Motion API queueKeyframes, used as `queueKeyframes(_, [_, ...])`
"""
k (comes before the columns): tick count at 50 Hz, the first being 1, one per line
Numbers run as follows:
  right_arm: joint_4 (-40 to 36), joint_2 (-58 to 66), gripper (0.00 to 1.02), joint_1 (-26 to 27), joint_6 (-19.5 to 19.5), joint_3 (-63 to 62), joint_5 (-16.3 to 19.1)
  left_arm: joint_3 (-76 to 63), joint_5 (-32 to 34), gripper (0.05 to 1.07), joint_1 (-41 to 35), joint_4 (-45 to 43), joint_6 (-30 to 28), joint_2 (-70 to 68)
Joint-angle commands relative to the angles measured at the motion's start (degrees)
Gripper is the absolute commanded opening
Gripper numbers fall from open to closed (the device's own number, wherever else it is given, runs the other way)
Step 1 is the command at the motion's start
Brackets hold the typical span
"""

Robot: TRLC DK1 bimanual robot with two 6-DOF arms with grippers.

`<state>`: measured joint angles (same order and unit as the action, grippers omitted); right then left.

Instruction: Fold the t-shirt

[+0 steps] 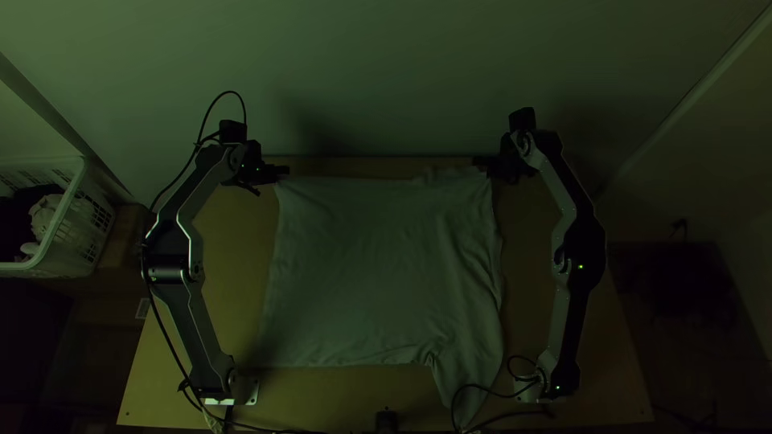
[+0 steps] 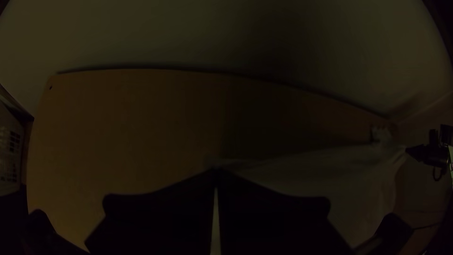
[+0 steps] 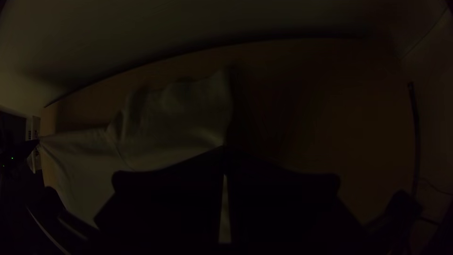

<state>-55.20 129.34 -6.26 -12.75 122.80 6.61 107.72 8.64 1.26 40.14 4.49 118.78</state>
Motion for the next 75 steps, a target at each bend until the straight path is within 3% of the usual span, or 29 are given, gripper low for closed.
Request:
queueKeyframes(1, [-0.7, -4.1, 0.02, 0.0, 1.4, -4.2, -0.9, -5.2, 0.7, 0.08, 0.8, -1.5, 0.1, -5.3])
queueKeyframes(45, [9.8, -31.5, 0.02, -2.2, 2.7, -46.3, -1.2, -37.7, 1.2, 0.08, 1.6, -9.5, -1.2, -27.0])
queueKeyframes(75, [16.7, -43.2, 0.02, -5.2, 0.5, -67.1, -1.5, -58.3, 1.2, 0.08, 3.0, -19.0, -1.9, -35.3])
